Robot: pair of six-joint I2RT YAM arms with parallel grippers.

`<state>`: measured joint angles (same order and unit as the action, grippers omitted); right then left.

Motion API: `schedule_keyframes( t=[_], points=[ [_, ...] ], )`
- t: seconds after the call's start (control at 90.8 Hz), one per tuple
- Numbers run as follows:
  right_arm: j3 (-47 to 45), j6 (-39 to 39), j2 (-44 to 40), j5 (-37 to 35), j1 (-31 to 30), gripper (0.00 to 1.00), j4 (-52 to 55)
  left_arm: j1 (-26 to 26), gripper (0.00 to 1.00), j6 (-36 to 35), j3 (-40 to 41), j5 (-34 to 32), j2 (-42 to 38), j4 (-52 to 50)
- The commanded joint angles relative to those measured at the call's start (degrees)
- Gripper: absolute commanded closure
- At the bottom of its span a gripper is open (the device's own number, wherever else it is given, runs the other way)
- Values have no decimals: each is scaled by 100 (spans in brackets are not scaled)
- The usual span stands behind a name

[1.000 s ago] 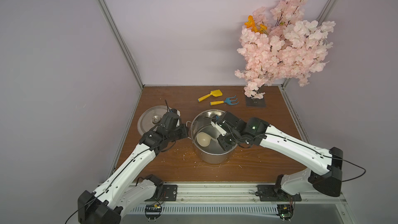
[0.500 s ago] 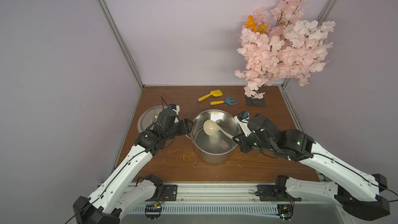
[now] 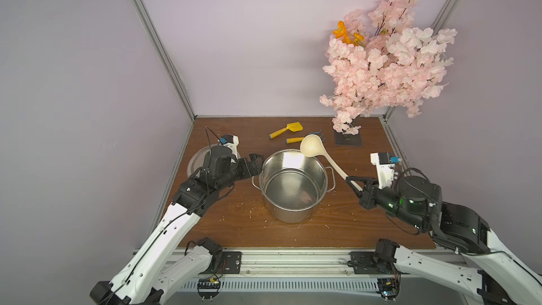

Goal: Stir the soup with a spoon
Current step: Stir the soup in the pan with a stick, then place the spoon at the center of the board.

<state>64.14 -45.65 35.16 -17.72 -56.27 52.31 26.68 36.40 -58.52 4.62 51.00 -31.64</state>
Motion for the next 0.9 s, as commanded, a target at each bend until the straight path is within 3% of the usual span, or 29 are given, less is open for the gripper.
schedule_keyframes(
  t=[0.0,0.22,0.484,0.616,0.716,0.892],
  points=[
    [-434,-727,-589,-1050,9,100,-401,39,4,-5,-144,-239,-115,0],
    [-1149,-1239,-1283,-1912,-66,100,-419,39,4,-121,-153,-395,-155,4],
    [-1747,-1311,-1014,-2348,-74,100,-576,39,4,-218,-54,-520,-224,8],
    [-1906,-1095,-466,-2379,7,100,-699,39,4,-287,56,-620,-280,16],
    [-2117,-710,-78,-1955,382,100,-1133,39,4,-309,153,-664,-315,17],
    [-2745,140,423,45,2196,100,-2205,39,4,-330,418,-823,-439,35]
  ],
)
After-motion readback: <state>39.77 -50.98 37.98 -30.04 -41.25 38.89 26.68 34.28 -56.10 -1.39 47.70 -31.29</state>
